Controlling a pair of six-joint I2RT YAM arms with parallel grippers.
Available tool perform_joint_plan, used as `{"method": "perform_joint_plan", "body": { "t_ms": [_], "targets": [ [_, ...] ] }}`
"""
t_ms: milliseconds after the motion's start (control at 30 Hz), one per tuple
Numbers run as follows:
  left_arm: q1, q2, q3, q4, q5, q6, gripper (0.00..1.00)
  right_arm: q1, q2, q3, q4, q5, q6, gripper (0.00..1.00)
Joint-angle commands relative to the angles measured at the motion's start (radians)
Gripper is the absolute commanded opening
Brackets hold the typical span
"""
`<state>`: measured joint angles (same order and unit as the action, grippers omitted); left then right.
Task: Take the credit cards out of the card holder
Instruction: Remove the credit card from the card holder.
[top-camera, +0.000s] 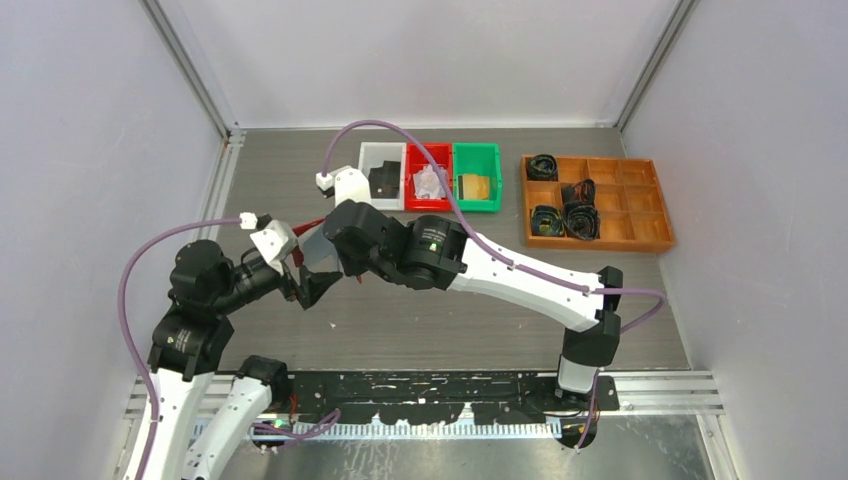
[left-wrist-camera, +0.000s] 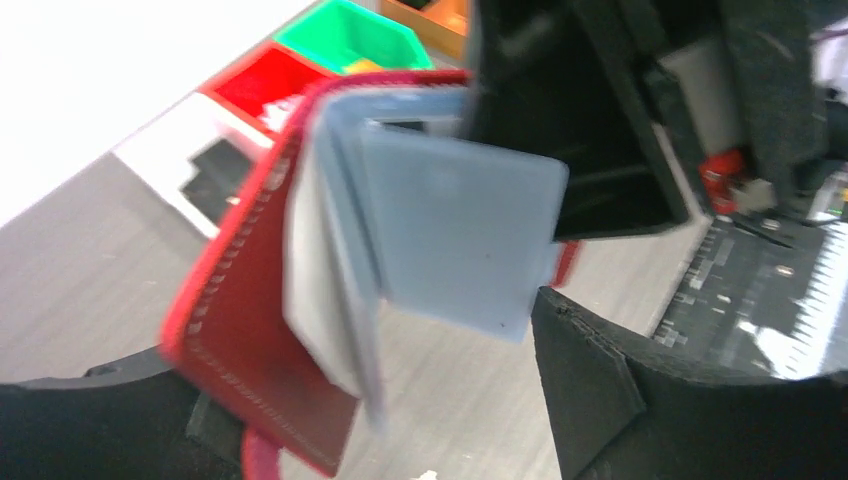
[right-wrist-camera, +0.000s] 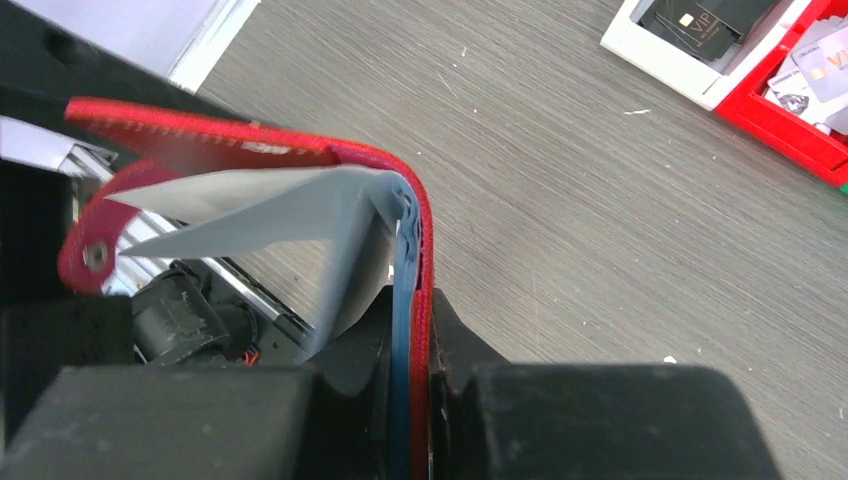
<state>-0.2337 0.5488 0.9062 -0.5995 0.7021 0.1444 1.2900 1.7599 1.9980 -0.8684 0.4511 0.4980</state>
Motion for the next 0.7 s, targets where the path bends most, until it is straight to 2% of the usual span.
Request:
{"method": "perform_joint_plan", "body": {
  "t_ms": [0,167,233,367,467,533,667],
  "targets": [
    [-0.003,0.008,0.028,0.148,-0.181,0.025,0.79,0.015,-0.031,0.042,-0.013,0.061,-0.020,0.01],
    [-0.004,0.035,0.044,0.157,0.065,-0.133,0.82,0.026,-0.009,0.071,0.005,0.094,-0.028,0.01],
    [-0.012,0.034,0.026,0.154,0.098,-0.169,0.81,0.034,0.019,0.113,-0.016,0.101,-0.033,0.01],
    [-0.019,0.017,0.019,0.125,-0.096,-0.050,0.65,0.042,0.007,0.100,-0.008,0.095,-0.040,0.01],
    [-0.020,0.026,0.012,0.147,-0.036,-0.089,0.65,0.041,-0.013,0.074,0.021,0.116,-0.050,0.01],
    [-0.024,0.023,0.004,0.164,-0.046,-0.107,0.63,0.041,-0.015,0.076,0.017,0.113,-0.054,0.01],
    [-0.025,0.014,0.036,0.141,-0.249,-0.028,0.40,0.041,-0.064,0.012,0.016,0.112,-0.049,0.01]
  ]
}}
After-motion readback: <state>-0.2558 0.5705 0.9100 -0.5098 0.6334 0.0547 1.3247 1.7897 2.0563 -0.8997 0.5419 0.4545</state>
